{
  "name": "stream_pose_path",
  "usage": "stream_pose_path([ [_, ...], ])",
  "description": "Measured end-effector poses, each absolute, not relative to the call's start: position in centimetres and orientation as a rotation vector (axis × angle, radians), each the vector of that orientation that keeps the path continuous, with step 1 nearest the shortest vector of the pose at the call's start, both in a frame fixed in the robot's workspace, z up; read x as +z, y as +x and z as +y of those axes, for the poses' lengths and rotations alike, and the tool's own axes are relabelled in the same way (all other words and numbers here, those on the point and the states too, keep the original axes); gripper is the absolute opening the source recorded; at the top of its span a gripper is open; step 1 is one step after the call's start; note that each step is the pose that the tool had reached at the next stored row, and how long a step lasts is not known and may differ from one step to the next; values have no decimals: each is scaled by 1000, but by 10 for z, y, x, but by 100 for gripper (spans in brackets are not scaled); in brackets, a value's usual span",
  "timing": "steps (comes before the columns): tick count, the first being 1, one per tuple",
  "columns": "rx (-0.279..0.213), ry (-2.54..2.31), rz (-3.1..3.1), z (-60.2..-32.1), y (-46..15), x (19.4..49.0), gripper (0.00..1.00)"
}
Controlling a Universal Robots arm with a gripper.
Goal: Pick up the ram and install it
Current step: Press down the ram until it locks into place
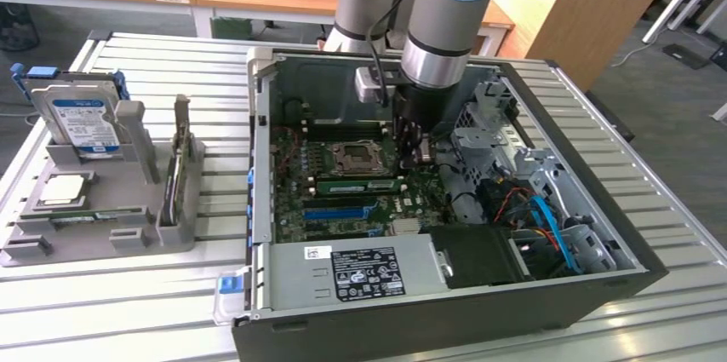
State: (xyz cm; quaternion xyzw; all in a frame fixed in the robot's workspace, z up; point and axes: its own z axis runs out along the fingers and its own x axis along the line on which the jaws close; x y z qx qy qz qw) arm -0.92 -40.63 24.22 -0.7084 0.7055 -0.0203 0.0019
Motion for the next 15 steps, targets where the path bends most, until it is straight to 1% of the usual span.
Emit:
stream_pose_path([
  [15, -63, -2196, 2241, -406, -5, 242, 11],
])
